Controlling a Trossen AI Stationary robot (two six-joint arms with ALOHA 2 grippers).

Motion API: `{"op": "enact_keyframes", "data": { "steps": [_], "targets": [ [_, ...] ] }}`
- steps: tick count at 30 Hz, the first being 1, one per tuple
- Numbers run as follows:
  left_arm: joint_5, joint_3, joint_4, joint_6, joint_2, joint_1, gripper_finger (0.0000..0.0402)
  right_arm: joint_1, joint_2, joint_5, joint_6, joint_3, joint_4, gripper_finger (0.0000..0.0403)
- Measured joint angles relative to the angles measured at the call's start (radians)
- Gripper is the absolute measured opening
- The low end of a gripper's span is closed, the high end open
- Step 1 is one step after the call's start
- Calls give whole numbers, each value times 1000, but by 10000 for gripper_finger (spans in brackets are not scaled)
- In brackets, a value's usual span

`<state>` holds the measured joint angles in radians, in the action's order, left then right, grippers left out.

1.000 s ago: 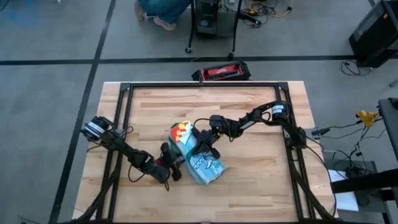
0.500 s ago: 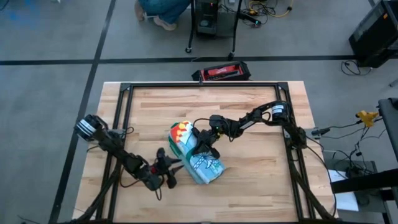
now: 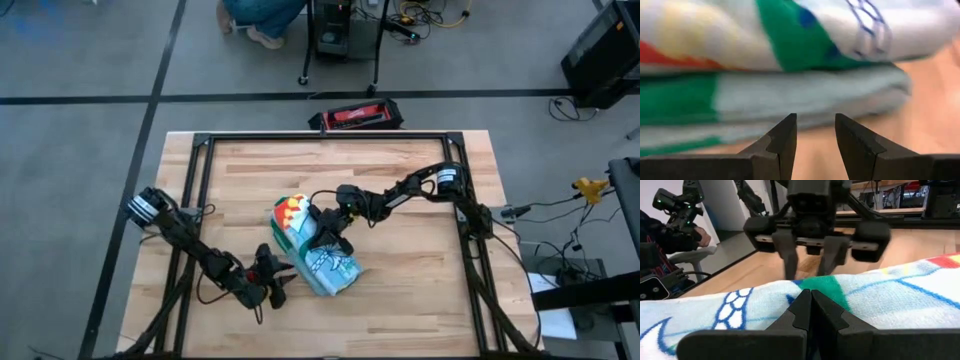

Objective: Roll towel
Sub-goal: Roll the multi-color dinosaur print towel

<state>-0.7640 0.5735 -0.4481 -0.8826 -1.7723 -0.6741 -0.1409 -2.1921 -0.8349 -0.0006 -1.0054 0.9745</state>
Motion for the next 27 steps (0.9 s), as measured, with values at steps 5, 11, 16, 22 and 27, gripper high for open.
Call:
{"op": "enact_keyframes", "data": {
  "steps": [5,11,16,22,27],
  "targets": [
    [-27,40,13,9,-49,7,119,3,0,2,-5,0,-1,0],
    [-50,73,47,6,-105,18,119,4,-1,2,-4,0,-2,0],
    [-83,116,46,52,-117,18,119,4,-1,1,-4,0,-5,0],
    [-83,154,47,105,-117,18,119,3,-1,1,-4,0,-7,0],
    [-83,164,47,108,-117,18,119,3,-1,1,-4,0,-7,0]
  ]
}}
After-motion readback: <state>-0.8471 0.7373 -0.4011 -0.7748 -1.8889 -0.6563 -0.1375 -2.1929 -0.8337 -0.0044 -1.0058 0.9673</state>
